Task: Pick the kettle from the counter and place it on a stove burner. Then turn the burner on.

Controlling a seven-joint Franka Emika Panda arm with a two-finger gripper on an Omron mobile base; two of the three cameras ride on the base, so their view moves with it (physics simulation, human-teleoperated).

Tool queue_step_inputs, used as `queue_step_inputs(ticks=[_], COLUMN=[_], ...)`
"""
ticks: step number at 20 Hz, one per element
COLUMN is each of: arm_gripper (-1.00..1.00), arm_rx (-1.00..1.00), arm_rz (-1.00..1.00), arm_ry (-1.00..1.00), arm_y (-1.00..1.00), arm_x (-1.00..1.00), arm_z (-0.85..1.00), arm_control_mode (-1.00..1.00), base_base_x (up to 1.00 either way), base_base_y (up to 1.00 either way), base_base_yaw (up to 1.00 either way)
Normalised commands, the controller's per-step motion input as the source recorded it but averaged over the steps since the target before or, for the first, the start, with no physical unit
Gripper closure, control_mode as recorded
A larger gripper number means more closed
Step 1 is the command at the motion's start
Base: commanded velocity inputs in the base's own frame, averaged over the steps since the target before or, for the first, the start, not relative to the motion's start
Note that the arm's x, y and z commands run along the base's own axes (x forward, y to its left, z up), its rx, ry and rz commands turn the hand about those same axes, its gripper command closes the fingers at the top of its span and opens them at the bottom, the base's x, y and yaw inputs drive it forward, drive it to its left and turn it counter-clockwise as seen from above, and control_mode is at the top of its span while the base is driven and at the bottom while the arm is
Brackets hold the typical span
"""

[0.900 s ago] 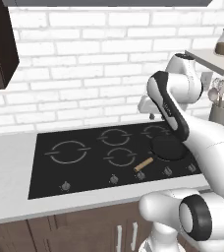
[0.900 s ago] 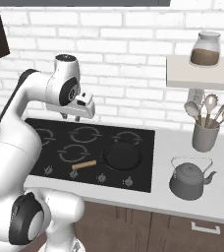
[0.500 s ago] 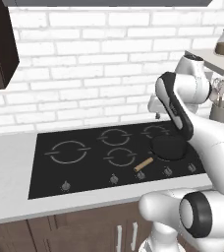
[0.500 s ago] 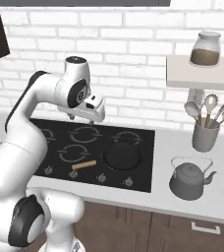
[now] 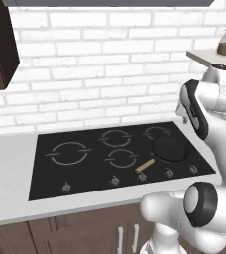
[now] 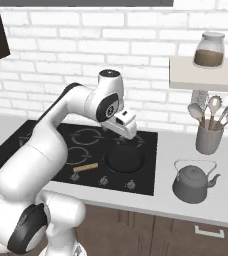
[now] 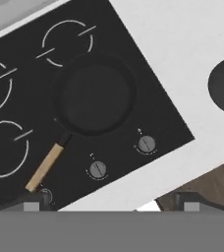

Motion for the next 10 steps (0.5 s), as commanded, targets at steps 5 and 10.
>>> queue_step_inputs(ticks=[5, 10], arm_gripper=[-1.0, -1.0], arm_rx=[-0.02, -0.17], arm_rz=[-0.36, -0.36], arm_ry=[0.1, 0.19], arm_y=[-1.0, -0.68], arm_x=[0.0, 0.03], arm_z=[-0.33, -0.02], arm_control_mode=[-1.0, -1.0], base_base_x=[0.0, 0.0], base_base_y=[0.0, 0.0], base_base_yaw=[0.0, 0.0])
